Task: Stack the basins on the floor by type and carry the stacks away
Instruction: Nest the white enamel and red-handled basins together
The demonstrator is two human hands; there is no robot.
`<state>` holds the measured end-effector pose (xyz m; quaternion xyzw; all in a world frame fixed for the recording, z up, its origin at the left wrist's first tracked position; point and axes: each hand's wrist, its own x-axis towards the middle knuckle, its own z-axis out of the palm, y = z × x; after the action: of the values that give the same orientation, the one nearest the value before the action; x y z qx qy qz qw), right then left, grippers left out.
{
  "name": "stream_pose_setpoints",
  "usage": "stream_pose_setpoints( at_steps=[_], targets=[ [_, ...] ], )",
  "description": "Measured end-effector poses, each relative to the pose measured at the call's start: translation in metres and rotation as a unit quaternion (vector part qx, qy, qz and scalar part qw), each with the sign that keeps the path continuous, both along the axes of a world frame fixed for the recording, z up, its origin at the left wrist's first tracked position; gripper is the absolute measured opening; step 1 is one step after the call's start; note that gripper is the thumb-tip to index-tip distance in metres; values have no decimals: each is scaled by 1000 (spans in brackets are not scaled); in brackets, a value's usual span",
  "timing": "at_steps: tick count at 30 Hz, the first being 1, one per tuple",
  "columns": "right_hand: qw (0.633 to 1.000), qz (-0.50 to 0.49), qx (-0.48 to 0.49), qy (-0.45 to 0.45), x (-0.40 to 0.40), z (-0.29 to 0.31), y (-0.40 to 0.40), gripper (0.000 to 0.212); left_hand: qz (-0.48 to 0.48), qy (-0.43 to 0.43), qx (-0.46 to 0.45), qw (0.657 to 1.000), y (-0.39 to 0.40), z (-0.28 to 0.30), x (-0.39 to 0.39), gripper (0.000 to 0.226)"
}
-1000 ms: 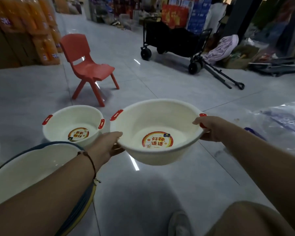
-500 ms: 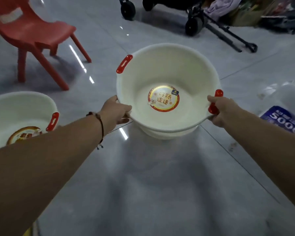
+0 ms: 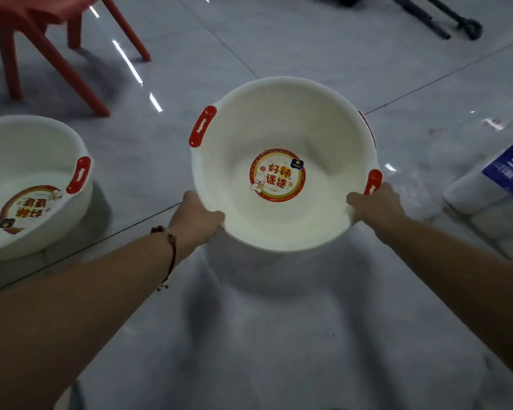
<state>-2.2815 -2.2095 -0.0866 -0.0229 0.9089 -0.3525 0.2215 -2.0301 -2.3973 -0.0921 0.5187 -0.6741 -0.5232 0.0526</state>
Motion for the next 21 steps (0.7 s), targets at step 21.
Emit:
stream_pose_setpoints(
  at_steps=[21],
  targets=[
    [965,67,11,-253,131,-7,16,39,-90,-113,-31,989,15,6,167,79]
  ],
)
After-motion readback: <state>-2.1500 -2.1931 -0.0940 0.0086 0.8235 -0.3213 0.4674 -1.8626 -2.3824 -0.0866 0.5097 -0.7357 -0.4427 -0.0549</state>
